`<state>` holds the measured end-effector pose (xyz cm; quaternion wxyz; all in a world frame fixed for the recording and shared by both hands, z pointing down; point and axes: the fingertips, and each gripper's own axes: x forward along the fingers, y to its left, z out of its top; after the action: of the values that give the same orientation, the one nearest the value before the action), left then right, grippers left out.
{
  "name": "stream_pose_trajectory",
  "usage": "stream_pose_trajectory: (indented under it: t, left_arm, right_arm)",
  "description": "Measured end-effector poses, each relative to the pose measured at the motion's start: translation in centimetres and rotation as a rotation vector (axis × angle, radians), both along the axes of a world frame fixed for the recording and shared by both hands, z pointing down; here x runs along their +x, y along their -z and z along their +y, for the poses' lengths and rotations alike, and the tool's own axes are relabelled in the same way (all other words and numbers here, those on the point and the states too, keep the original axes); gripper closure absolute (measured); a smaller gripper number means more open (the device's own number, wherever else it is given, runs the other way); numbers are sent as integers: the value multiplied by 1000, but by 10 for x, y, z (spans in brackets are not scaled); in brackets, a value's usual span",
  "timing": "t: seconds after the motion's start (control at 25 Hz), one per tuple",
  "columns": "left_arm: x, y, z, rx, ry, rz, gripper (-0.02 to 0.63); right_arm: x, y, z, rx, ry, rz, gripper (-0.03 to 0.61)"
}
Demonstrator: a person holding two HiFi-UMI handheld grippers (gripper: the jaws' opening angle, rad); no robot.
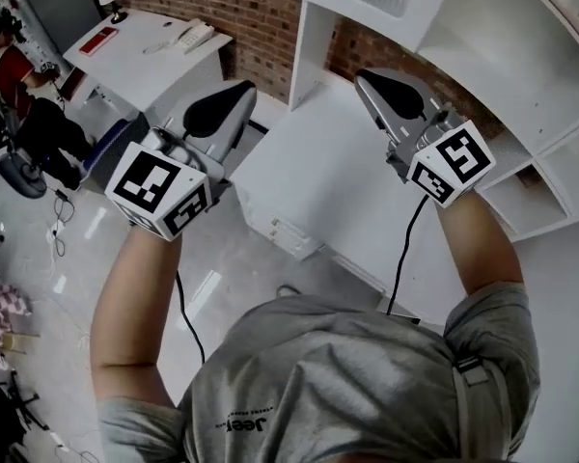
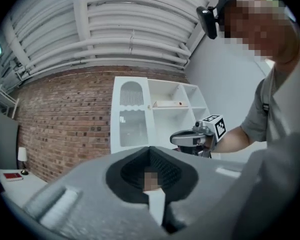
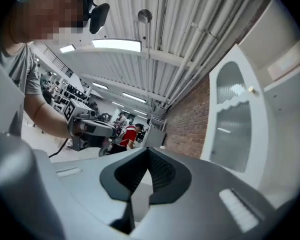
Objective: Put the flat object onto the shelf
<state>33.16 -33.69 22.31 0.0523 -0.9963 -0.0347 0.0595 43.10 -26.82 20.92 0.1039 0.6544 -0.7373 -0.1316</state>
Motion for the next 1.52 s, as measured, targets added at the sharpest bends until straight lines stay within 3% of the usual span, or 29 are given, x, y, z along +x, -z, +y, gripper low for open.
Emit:
stream_pose_trajectory:
  t: [0.24, 0.56, 0.92, 1.08, 1.32, 1.52]
  left_arm:
    - [-92, -110, -11, -119, 178, -60, 615]
    - [-308, -237, -15, -332, 531, -121, 615]
    - [-471, -329, 25, -546, 822, -186, 615]
    - [-515, -349, 47, -601, 898, -192, 615]
    - [-542, -366, 73, -645, 939, -198, 615]
    - [-549, -360, 70, -605, 943, -201, 615]
  right_arm:
    - [-94, -110, -41, -101, 250, -134, 569]
    - [-302, -238, -85, -314, 527, -284, 569]
    - [-454, -339, -69, -529, 739, -265, 569]
    - [-500, -361, -58, -591, 806, -270, 569]
    - [-539, -376, -49, -637, 844, -291, 569]
    - [-543, -376, -46, -645, 839, -304, 569]
